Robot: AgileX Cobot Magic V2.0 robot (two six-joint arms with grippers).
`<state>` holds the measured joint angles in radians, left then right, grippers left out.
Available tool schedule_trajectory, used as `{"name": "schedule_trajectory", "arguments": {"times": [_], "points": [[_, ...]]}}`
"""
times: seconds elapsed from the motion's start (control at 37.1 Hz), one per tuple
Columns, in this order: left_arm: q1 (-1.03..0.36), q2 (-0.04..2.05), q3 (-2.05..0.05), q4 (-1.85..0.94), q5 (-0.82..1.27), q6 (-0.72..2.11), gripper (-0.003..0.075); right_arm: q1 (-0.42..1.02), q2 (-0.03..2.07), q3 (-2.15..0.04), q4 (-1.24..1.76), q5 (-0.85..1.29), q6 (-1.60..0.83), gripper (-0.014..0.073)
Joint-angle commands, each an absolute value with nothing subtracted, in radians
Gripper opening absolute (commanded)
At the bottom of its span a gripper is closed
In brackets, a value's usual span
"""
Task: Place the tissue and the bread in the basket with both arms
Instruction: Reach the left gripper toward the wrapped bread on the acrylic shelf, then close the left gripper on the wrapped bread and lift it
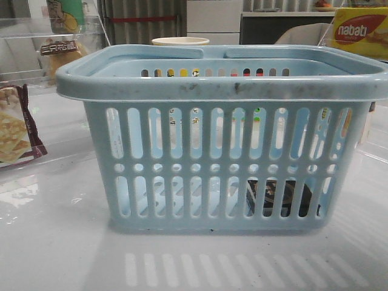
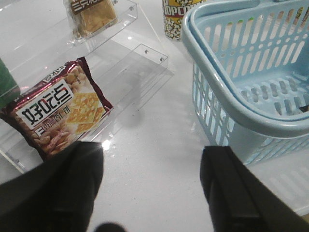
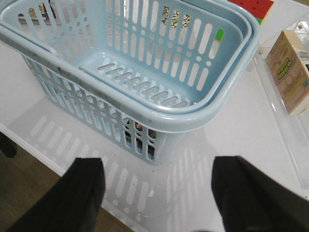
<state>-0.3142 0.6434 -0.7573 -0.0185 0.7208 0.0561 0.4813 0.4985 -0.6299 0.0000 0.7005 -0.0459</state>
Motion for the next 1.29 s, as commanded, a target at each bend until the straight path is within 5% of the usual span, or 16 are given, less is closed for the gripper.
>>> {"name": "schedule_trajectory", "arguments": {"times": [0.0,0.19,1.27], "points": [[-0.323,0.686,-0.791,-0.029,0.624,0.059,0.0506,0.48,0.5,-0.656,-0.013,0.625,-0.055,0.0571],[-0.323,0.827,-0.845,-0.024,0.603,0.059,0.0666,0.48,0.5,-0.656,-0.013,0.625,-0.055,0.0571],[-0.105,1.915,-1.711,0.016,0.389,0.059,0.0666,0.48,0.5,-0.656,-0.013,0.625,-0.055,0.0571]]}}
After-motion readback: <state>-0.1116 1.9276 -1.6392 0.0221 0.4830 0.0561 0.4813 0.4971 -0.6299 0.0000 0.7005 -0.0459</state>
